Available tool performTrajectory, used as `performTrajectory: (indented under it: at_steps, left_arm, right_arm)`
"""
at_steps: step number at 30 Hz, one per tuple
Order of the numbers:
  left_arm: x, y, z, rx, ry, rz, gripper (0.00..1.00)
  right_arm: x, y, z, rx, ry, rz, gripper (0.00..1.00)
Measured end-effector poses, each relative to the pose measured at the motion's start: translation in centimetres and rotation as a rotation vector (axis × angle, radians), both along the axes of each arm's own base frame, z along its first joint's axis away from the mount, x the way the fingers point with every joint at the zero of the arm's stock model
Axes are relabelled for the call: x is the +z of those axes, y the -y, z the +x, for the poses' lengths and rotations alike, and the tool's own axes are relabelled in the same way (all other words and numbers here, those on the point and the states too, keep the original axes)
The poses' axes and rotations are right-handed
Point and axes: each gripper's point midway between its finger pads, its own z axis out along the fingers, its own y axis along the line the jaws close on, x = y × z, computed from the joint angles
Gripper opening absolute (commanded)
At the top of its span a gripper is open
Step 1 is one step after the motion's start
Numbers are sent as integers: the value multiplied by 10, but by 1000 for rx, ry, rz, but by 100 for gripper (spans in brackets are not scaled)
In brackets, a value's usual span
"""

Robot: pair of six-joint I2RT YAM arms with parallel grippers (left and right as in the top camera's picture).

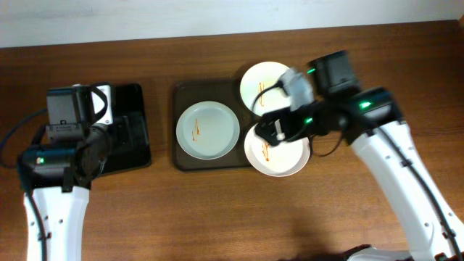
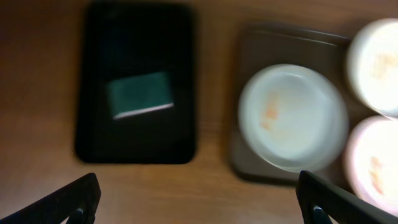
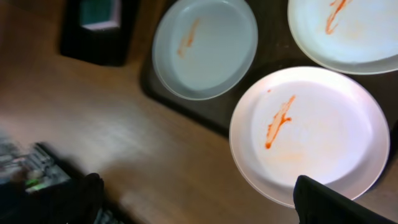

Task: Clean dirty plates on tray and stack at the side

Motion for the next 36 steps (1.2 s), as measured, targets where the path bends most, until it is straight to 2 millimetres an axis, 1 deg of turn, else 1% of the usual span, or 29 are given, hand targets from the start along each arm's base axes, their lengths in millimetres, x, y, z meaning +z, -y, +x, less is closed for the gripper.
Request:
performTrajectory:
  at_steps: [1,2,3,4,5,6,7,8,9,10,11,12,13,15,16,17,18,20,21,22,23,24,26,27,31,32,33,34,36]
  left_arm:
    - [-13,-12,2,89,-31,22,96]
    - [-28,-19,3,142,-68,37,93]
    - [-41,-26,7,176,-105,50,91]
    - [-53,-30,13,194,-135,62,91]
    - [-65,-32,18,195,-165,68,87]
    - [-76,-31,22,176,-192,70,84]
    - [-83,-25,26,120,-208,66,84]
    - [-84,-21,27,85,-212,71,76]
    - [-84,-21,27,59,-212,92,72]
    - [-83,-23,27,65,-213,105,70]
    - [-83,-29,26,93,-214,116,65]
    - [-84,-41,25,140,-218,121,57]
    - [-89,-54,24,206,-232,113,59]
    - [-117,-91,28,345,-288,101,67]
    - [-143,-112,29,413,-345,96,68]
    - [-157,-118,27,432,-379,93,68]
    - [-168,-122,30,443,-393,93,65]
    - [-195,-127,40,439,-413,100,63]
    - [-208,-130,50,417,-405,113,63]
    - [-220,-129,55,365,-420,123,59]
    - [-224,-128,59,306,-421,128,57]
    - [-228,-125,64,176,-421,144,51]
    - [-230,-120,71,15,-417,175,49]
    - [-231,-112,72,-123,-416,183,51]
    - [-238,-87,62,-446,-457,196,53]
    - [-239,-83,57,-492,-481,206,54]
    - [-240,-80,54,-520,-492,212,62]
    - [-238,-77,53,-562,-501,238,63]
    - [-228,-77,56,-587,-481,273,60]
  right_arm:
    - [-14,-13,0,6,14,-31,83]
    - [-27,-20,-1,9,13,-51,78]
    - [-37,-25,4,4,23,-61,77]
    - [-45,-26,10,-11,28,-65,74]
    - [-52,-30,22,-18,44,-63,72]
    - [-59,-34,31,-22,46,-63,71]
    - [-72,-38,37,-19,28,-66,71]
    - [-95,-43,39,-9,-28,-75,71]
    - [-109,-48,39,5,-71,-64,71]
    - [-121,-53,38,17,-107,-55,71]
    - [-132,-59,36,33,-141,-33,71]
    - [-135,-62,33,44,-160,-16,71]
    - [-134,-63,31,49,-166,-7,71]
    - [-135,-62,24,49,-203,-7,71]
    - [-135,-62,23,49,-209,-5,71]
    - [-135,-63,23,50,-210,-3,71]
    - [-135,-63,22,50,-212,-2,71]
    - [-135,-63,21,48,-216,-2,71]
    - [-135,-63,21,49,-220,-1,71]
    - [-135,-63,21,49,-220,-1,71]
    - [-135,-63,21,49,-218,0,71]
    - [-135,-63,21,49,-217,0,71]
    - [-135,-63,22,49,-215,1,71]
    - [-135,-63,22,49,-215,2,71]
    - [-135,-63,22,49,-213,2,72]
    - [-135,-63,22,49,-213,2,71]
    - [-135,-63,22,49,-213,2,72]
    - [-135,-63,22,49,-213,2,72]
    - [-135,-63,22,49,-213,2,72]
